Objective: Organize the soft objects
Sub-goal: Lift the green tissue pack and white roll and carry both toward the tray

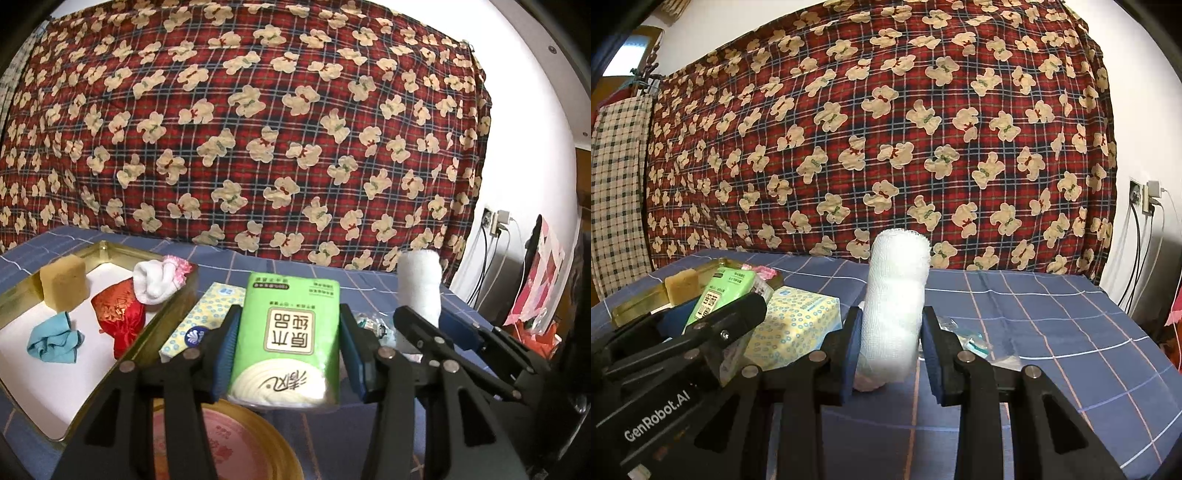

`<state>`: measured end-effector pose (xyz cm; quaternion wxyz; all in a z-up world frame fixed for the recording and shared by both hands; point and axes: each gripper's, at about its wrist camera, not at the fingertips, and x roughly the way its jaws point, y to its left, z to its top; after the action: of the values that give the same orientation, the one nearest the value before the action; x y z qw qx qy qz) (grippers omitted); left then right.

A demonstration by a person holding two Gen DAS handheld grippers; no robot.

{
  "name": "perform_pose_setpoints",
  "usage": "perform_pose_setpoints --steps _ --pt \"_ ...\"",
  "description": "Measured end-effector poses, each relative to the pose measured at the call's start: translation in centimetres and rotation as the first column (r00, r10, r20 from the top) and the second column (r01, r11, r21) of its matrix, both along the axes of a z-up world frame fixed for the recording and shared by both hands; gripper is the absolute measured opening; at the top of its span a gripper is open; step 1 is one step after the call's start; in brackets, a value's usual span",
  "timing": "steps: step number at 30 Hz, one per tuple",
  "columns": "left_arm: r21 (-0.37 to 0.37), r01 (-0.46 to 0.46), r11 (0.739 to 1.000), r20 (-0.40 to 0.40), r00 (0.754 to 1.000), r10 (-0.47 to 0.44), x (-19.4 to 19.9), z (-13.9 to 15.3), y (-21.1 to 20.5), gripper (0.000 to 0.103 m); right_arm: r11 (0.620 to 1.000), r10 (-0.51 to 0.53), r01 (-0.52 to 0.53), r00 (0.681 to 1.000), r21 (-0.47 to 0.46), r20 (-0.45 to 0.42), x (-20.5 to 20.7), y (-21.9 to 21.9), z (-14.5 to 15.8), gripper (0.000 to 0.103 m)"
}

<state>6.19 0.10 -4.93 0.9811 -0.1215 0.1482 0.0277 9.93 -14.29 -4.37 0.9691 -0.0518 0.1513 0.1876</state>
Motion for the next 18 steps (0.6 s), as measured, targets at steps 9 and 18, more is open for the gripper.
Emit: perform_pose_setpoints --steps 9,18 --pt "-0.034 0.016 0.999 -0.009 1.0 -0.016 -1.1 1.3 2.3 0.05 0.998 0.059 -0.059 0.998 -0.008 -0.007 0.0 2.1 1.4 0.034" --pt "-0.027 -0.09 0.996 -0.058 0.994 0.088 -2.0 3.3 8.9 0.05 0.972 0.236 -0.235 0.969 0.028 -0.067 1.2 7.9 4.6 0.034"
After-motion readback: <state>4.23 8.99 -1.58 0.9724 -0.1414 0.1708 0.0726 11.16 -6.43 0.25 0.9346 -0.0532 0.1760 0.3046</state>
